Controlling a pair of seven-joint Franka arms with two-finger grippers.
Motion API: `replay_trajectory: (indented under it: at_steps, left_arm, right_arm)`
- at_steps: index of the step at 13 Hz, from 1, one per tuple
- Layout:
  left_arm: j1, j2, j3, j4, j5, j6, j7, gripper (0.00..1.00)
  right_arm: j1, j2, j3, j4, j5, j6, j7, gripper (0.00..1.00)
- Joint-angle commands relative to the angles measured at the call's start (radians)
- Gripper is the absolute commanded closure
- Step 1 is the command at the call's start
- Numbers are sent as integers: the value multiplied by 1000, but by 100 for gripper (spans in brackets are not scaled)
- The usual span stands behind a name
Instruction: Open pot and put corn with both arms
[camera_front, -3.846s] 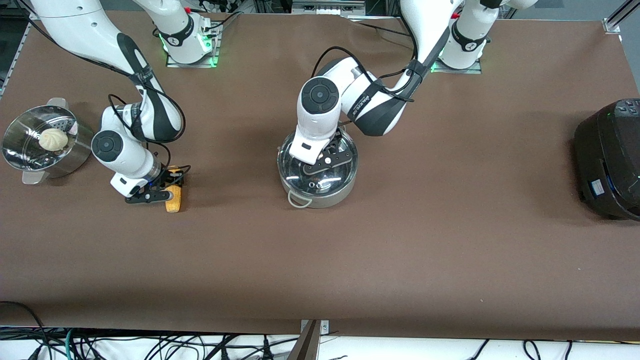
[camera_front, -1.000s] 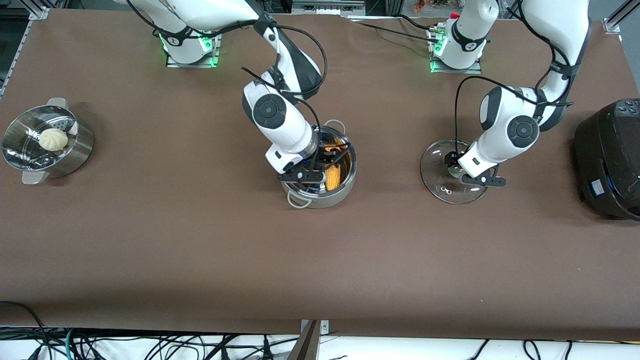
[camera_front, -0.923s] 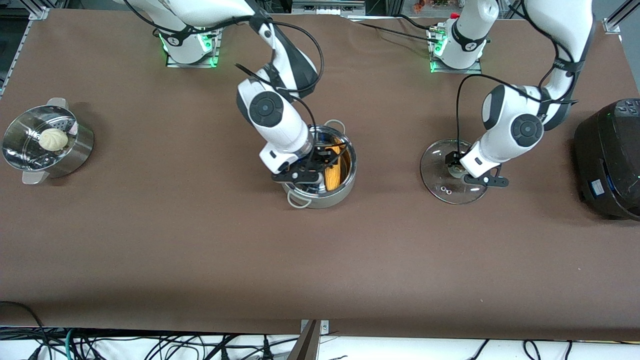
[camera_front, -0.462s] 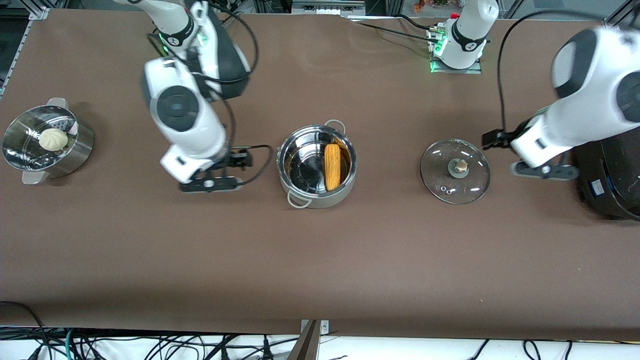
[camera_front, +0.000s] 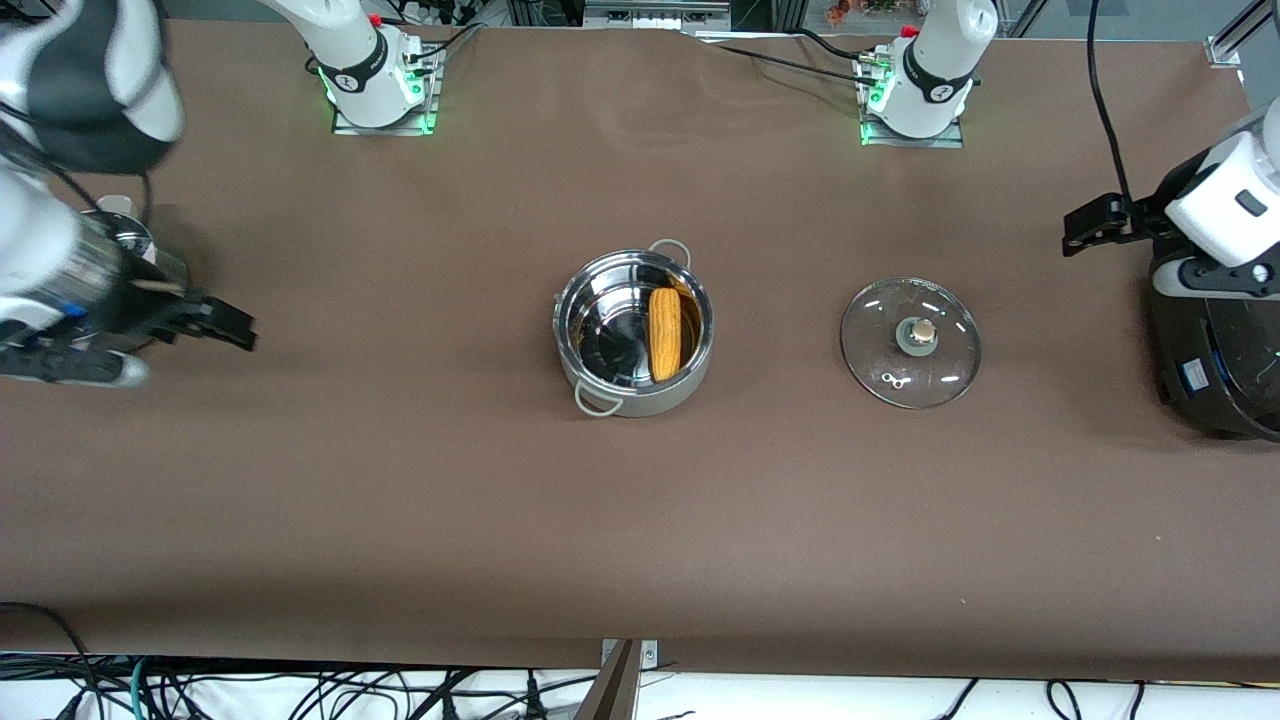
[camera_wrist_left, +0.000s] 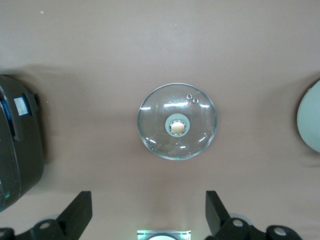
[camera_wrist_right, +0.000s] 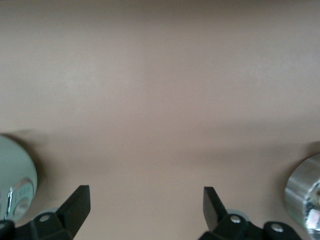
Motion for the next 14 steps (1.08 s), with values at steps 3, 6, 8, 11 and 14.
replay_trajectory:
  at_steps: [3,6,8,11,14]
  left_arm:
    - [37,-41,-57,3,10,-13,-55,0]
    - [39,-88,-60,-44,9,9,-81,0]
    - [40,-98,-60,-82,7,51,-81,0]
    - [45,-130,-62,-138,7,89,-82,0]
    - [46,-130,-60,-138,7,87,-81,0]
  right_arm:
    - [-190,-210,192,-203,-76,-17,-92,0]
    - [-216,-218,218,-196,-105,-20,-95,0]
    - [-222,-213,223,-194,-105,-20,-95,0]
    - [-222,-198,224,-177,-102,-25,-89,0]
    - [-222,-193,223,-173,-91,-25,-82,0]
